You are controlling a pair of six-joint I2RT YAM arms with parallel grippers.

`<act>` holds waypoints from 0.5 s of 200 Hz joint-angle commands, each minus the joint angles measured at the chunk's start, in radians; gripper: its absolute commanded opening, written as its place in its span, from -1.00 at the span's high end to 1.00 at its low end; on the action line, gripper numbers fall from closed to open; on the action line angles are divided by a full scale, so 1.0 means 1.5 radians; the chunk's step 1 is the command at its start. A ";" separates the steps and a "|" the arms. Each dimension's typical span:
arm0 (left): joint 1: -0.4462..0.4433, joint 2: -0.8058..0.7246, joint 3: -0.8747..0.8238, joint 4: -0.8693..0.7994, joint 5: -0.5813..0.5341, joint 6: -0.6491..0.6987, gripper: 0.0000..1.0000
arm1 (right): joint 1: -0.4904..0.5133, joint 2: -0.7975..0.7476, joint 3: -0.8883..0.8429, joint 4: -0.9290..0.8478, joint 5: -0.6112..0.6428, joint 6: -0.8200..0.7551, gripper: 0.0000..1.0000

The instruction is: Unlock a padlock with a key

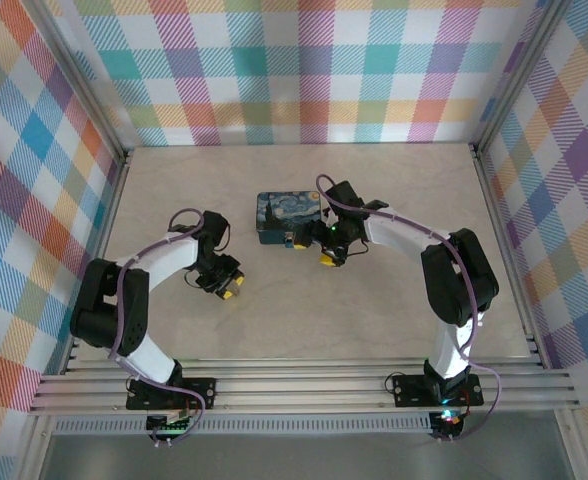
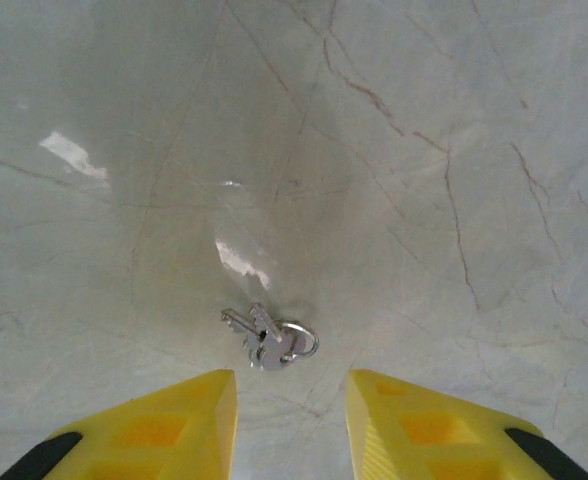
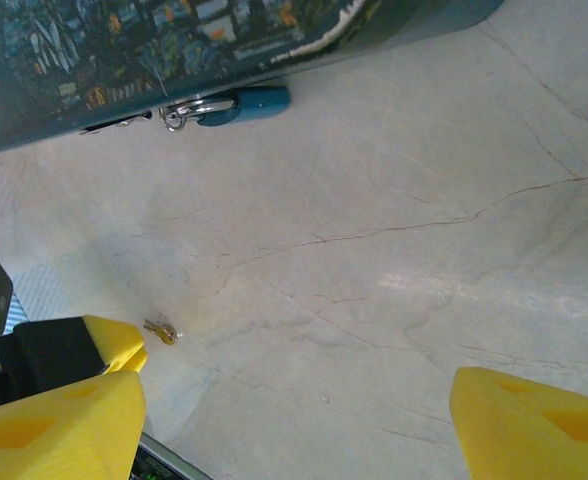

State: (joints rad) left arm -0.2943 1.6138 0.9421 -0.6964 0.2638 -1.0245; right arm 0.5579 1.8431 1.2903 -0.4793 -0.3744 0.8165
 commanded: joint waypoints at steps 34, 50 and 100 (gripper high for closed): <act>-0.010 0.053 -0.011 0.028 0.007 -0.002 0.24 | 0.005 0.017 0.020 -0.022 0.004 -0.023 -0.61; -0.009 0.065 -0.017 0.026 0.006 0.004 0.24 | 0.005 0.018 0.020 -0.022 0.004 -0.023 -0.61; -0.009 0.074 -0.008 0.003 -0.002 0.054 0.66 | 0.005 0.019 0.021 -0.024 0.004 -0.024 -0.61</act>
State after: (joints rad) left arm -0.2939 1.6806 0.9401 -0.6857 0.2623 -0.9958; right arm 0.5579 1.8565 1.2961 -0.4950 -0.3679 0.7963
